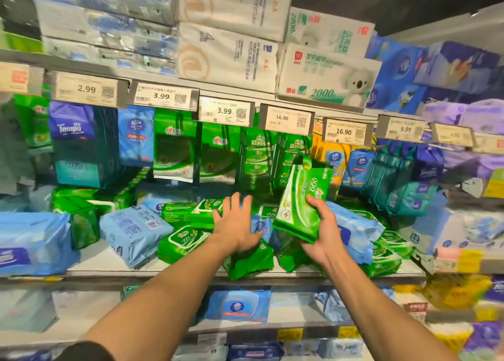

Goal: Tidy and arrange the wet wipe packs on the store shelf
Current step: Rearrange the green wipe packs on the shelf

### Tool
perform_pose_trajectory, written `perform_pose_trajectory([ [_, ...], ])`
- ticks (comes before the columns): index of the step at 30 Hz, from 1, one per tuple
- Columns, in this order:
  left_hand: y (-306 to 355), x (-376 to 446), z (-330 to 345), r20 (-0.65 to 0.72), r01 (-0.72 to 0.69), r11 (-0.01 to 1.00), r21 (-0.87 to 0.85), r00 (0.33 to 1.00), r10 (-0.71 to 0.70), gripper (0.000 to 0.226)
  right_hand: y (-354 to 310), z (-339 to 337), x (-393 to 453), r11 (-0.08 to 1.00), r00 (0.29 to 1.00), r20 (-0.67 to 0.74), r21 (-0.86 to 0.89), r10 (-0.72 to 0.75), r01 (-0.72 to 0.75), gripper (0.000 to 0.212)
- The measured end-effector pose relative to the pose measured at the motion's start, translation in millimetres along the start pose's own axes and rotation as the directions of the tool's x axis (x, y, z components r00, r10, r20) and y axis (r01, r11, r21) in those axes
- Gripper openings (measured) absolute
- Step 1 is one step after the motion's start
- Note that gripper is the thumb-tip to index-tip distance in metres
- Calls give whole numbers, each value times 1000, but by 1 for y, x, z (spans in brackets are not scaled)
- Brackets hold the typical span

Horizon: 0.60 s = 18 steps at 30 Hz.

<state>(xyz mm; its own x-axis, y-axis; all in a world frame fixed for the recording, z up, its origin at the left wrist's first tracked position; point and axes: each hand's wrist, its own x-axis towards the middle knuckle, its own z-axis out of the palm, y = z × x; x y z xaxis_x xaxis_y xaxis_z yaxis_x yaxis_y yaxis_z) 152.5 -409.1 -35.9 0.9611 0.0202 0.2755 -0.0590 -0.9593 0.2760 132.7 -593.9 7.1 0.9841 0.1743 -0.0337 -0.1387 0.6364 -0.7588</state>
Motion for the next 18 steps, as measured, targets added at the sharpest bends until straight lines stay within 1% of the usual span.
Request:
perform_pose_trajectory([
  [1, 0, 5, -1, -15, 23, 1000, 10, 1000, -23, 100, -2, -3, 5, 1000, 1000, 30, 1, -1, 1, 21],
  [3, 5, 14, -2, -28, 69, 997, 23, 997, -68, 101, -6, -11, 14, 1000, 998, 67, -19, 16, -14, 25],
  [5, 13, 21, -1, -37, 103, 994, 39, 994, -102, 102, -13, -22, 20, 998, 997, 78, -63, 0, 5, 43],
  [7, 23, 26, 4, -61, 129, 990, 56, 990, -126, 101, -23, -34, 24, 986, 992, 116, -154, -43, 61, 60],
  [10, 42, 27, 15, -80, 159, 986, 48, 985, -154, 99, -37, -44, 23, 955, 974, 214, -265, -76, 132, 69],
  [12, 55, 24, 23, -90, 157, 986, 59, 984, -151, 98, -43, -47, 21, 951, 961, 260, -262, -93, 163, 72],
  [14, 64, 20, 28, -105, 140, 986, 87, 986, -131, 98, -49, -48, 18, 956, 954, 277, -229, -117, 184, 75],
  [18, 72, 11, 31, -111, 128, 987, 93, 987, -117, 100, -59, -47, 13, 955, 928, 325, -167, -182, 246, 71],
])
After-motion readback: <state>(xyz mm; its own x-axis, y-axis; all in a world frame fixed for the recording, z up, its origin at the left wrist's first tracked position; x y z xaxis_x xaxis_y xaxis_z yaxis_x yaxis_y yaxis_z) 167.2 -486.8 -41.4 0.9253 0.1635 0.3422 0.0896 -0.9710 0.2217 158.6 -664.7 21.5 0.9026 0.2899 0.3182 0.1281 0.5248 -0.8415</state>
